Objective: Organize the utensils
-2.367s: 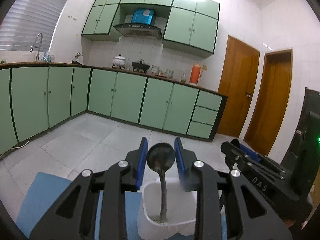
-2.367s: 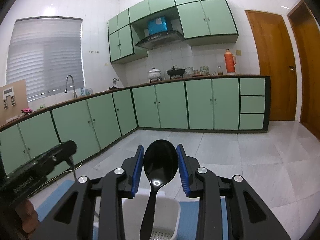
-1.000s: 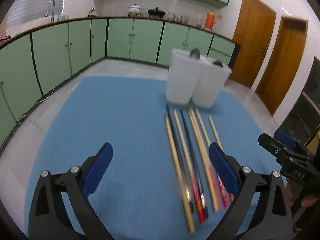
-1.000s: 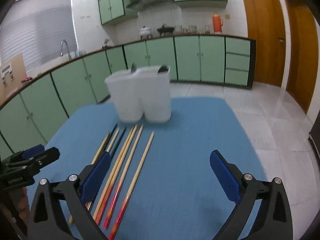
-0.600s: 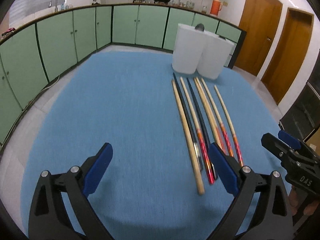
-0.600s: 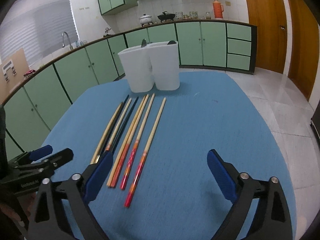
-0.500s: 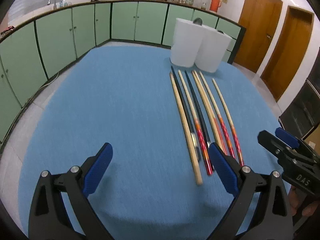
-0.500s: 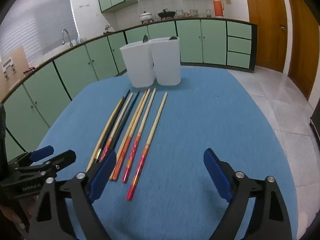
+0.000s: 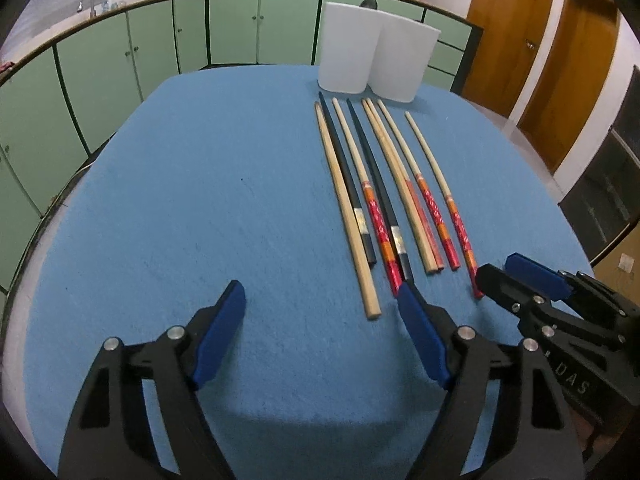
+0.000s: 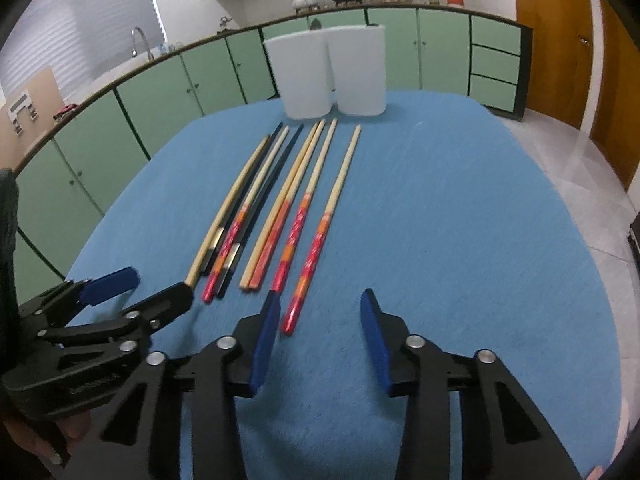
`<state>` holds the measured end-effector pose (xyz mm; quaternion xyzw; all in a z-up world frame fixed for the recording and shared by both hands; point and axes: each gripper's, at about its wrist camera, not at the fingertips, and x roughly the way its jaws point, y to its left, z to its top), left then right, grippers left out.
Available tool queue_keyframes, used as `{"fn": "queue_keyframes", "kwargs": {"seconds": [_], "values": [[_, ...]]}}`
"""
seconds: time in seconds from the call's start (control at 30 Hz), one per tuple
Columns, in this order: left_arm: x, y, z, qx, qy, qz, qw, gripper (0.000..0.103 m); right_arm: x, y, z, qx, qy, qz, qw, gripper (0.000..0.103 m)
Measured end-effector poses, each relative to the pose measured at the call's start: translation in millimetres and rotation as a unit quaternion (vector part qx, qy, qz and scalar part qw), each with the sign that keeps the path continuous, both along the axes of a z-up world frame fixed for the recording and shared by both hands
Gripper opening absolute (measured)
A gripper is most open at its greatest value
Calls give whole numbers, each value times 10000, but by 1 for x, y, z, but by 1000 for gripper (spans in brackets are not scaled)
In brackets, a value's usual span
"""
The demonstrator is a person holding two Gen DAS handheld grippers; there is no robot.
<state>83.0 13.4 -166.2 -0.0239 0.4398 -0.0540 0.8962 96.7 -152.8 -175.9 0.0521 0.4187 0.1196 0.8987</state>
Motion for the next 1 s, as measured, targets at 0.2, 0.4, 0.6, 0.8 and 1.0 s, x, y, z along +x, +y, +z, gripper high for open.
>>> {"fn": "queue_keyframes", "kwargs": {"seconds": [0.2, 0.4, 0.6, 0.8, 1.0], "values": [[0, -2, 0, 151, -53, 44, 9999, 68, -2, 5, -3, -28, 28, 27, 10000, 30], [3, -3, 2, 178, -78, 54, 9998, 49, -3, 12, -3, -154, 34, 98, 9998, 19], [5, -4, 2, 235, -120, 54, 9996, 30, 0, 8, -4, -289, 19, -7, 9996, 6], [14, -2, 1, 176, -130, 111, 9997, 21, 9, -5, -4, -244, -31, -217, 9995, 6], [17, -1, 1, 82, -117, 95, 9999, 24, 16, -12, -4, -117, -16, -256, 9996, 6]]}}
